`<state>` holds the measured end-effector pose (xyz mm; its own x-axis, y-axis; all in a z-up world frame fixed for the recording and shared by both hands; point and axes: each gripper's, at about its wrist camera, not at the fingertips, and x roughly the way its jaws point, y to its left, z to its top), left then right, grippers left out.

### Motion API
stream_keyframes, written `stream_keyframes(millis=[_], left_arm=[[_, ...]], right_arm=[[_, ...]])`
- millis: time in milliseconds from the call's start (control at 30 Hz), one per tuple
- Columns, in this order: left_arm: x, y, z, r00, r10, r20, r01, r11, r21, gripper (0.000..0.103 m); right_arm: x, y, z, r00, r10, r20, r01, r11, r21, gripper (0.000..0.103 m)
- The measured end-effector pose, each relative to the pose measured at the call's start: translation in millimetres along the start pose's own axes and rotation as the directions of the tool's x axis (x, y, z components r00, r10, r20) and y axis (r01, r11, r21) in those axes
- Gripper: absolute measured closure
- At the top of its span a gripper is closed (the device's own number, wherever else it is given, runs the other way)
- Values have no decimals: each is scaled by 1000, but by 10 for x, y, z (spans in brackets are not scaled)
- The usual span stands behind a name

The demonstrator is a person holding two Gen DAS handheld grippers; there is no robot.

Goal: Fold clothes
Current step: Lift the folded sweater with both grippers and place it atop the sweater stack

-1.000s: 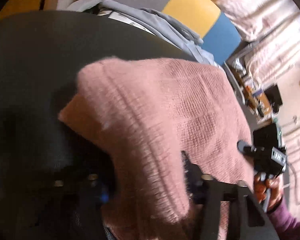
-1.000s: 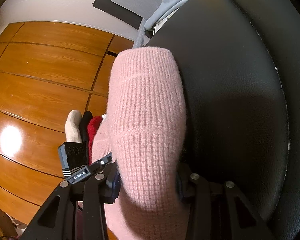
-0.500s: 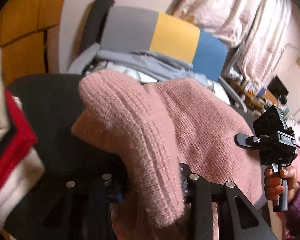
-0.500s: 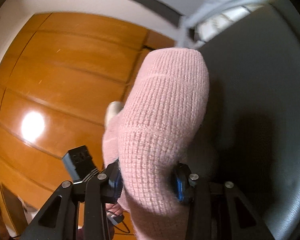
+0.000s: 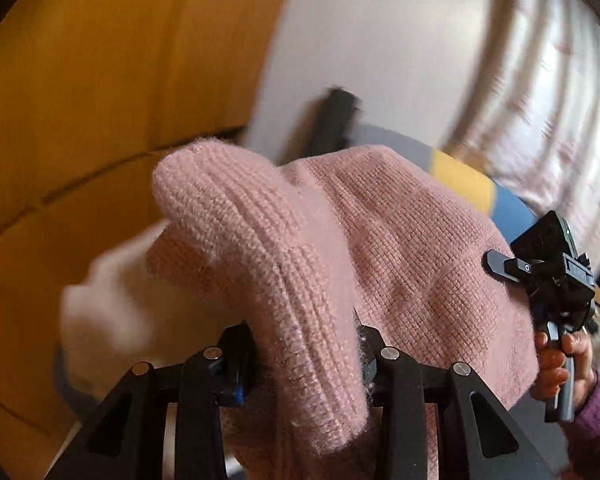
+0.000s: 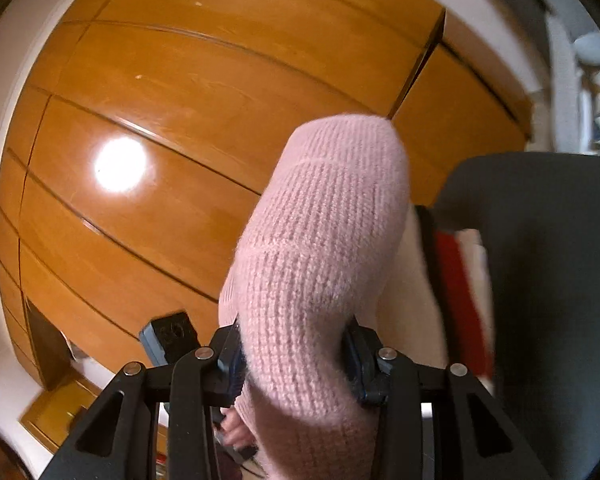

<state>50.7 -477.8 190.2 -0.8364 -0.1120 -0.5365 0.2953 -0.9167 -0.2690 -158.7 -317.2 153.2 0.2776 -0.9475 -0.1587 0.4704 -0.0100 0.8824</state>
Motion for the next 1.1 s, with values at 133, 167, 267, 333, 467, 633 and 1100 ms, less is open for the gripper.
stream_keyframes(millis=[133, 167, 267, 333, 467, 633, 1100], left_arm=[[166, 702, 247, 994, 108, -34, -110, 989, -97, 65], [254, 820, 252, 991, 122, -54, -127, 985, -114, 64], [537, 1205, 204, 978, 173, -115, -190, 969, -158, 64], [721, 1450, 132, 971, 187, -152, -214, 958, -189, 61], [975, 1717, -75, 973, 153, -174, -197, 943, -269, 46], [943, 1703, -83, 980, 158, -124, -191, 923, -335, 30], [-84, 1173, -925, 863, 501, 61, -481, 854, -199, 7]], right_arm=[[768, -183, 291, 998, -27, -55, 28, 1000, 13, 63], [938, -249, 320, 997, -37, -66, 39, 999, 17, 63], [1281, -485, 381, 995, -59, -79, 62, 997, 45, 63], [1437, -711, 378, 989, -101, -106, 108, 992, 61, 63], [1601, -1154, 364, 995, -75, -69, 87, 978, 189, 58], [1517, -916, 480, 990, -131, -59, 135, 988, 74, 45], [-50, -403, -629, 912, -363, 193, 406, 871, -278, 40]])
